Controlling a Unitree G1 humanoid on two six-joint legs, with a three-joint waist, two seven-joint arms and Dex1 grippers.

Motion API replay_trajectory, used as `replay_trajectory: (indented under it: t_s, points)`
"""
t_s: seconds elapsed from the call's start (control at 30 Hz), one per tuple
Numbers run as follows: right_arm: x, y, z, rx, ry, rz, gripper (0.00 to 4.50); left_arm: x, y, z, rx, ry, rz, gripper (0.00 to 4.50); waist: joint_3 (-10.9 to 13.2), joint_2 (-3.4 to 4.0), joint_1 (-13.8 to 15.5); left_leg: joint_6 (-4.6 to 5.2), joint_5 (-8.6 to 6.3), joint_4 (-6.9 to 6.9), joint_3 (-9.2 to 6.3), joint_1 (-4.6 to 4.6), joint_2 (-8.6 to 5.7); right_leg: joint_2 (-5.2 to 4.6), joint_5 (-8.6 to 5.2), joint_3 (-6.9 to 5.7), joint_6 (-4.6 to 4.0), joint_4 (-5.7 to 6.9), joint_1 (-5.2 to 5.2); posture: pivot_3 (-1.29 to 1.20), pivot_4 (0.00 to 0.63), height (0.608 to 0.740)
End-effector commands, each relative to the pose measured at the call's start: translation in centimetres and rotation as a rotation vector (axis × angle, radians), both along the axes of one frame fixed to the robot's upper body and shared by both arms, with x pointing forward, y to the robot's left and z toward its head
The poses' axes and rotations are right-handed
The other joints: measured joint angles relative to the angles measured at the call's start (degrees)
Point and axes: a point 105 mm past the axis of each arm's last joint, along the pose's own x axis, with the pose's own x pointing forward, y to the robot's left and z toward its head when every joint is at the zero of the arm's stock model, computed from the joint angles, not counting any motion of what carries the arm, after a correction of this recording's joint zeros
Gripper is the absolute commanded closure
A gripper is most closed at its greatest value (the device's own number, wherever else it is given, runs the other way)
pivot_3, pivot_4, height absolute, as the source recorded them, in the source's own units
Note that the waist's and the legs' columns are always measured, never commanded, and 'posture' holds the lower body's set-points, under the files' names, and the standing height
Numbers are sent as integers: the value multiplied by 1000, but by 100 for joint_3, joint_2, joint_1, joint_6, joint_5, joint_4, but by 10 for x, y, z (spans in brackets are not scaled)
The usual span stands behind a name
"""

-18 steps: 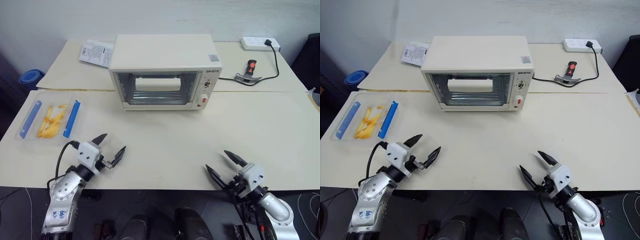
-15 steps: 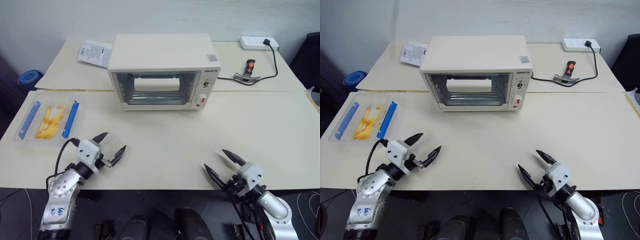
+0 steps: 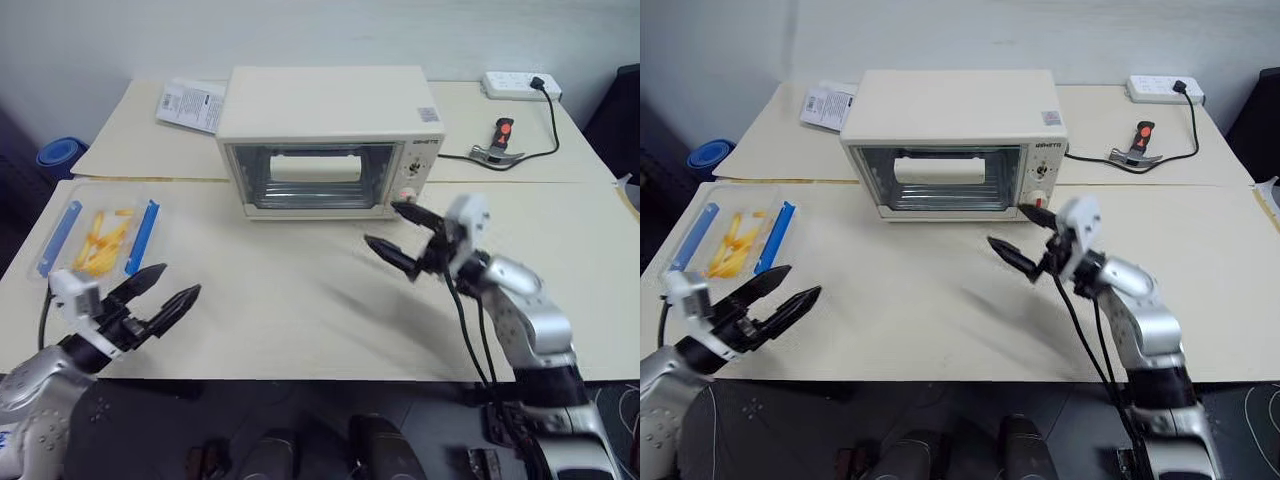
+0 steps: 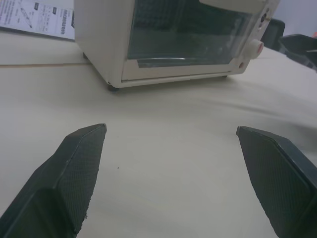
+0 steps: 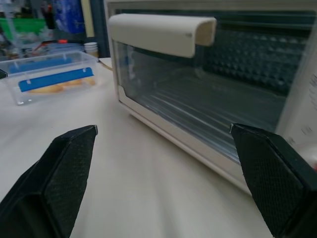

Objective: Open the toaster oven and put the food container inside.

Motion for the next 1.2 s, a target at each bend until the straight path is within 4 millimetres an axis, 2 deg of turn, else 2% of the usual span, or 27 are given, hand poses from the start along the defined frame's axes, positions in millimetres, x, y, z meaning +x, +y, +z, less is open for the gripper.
replay_trajectory:
  t_s: [0.03, 0.17, 0.27, 0.4, 0.57, 0.67, 0.77, 0.8, 0.93, 1.07, 1.1, 1.2]
  points:
    - [10, 19, 18, 5, -21, 52, 23, -6, -9, 20, -4, -45, -50, 0, 0, 1, -9, 1, 0, 0, -1, -1, -4, -4, 0, -1, 0, 0, 0, 0, 150, 740]
    - [22, 41, 34, 12, -68, 88, 23, -8, -14, 20, -6, -40, -45, 0, 0, 1, -33, 4, -2, 1, 3, -1, -5, -3, 1, 0, 0, 0, -3, 0, 150, 740]
    - [21, 53, 42, 21, -103, 131, 23, -9, -18, 16, -7, -32, -43, 0, 1, 2, -45, 3, -2, -1, 4, -2, -3, -1, 1, 1, 0, 2, -7, 0, 150, 740]
    - [0, 62, 41, 10, -119, 241, 23, -8, -15, 15, 0, -31, -9, 0, 2, 3, -44, 3, -2, -1, 7, -3, -2, 0, 1, 2, -1, 4, -10, 0, 150, 740]
    - [-29, 60, 27, -54, -158, 323, 23, 0, -12, 24, -4, -44, -8, 0, 2, 3, -30, 2, -3, -2, 6, -4, -3, -1, 1, 2, -1, 2, -9, 0, 150, 740]
    - [-42, 57, 13, -122, -157, 353, 0, 15, -6, 38, -17, -82, 7, 596, 3, 6, -22, 1, -3, 0, 5, -5, -2, 0, 1, 1, -1, 6, -10, 0, 150, 740]
    - [-47, 53, -3, -186, -138, 359, 0, 33, -6, 52, -16, -127, 2, 1592, 5, 8, -24, 0, -3, 0, 6, -4, -2, 2, 1, 1, -1, 9, -13, 0, 150, 740]
    - [-48, 51, -9, -207, -132, 361, 0, 41, -6, 56, -8, -146, 0, 1796, 4, 7, -24, -1, -4, 0, 4, -4, -1, 2, 1, -2, -1, 8, -12, 0, 150, 740]
    - [-50, 49, -21, -248, -128, 355, 0, 91, -19, 60, 78, -154, -24, 3008, 4, 6, -2, -2, -4, 5, 0, -4, -7, 1, 1, -8, 0, 8, -7, 0, 150, 740]
    - [-49, 48, -26, -268, -140, 343, 0, 121, -33, 62, 130, -167, -56, 4284, 4, 6, -55, 1, -6, 10, 8, -5, -9, 1, 2, -2, 2, 12, -14, 0, 150, 740]
    - [-49, 47, -28, -273, -142, 339, 0, 123, -42, 61, 139, -165, -104, 4476, 4, 5, -63, 0, -7, 8, 7, -6, -8, 1, 2, -3, 2, 13, -16, 0, 150, 740]
    - [-48, 40, -34, -285, -140, 314, 0, 119, -62, 50, 192, -143, -246, 4476, 4, 5, -118, -2, -9, 2, 7, -9, -5, 2, 2, -4, 2, 33, -26, 0, 150, 740]
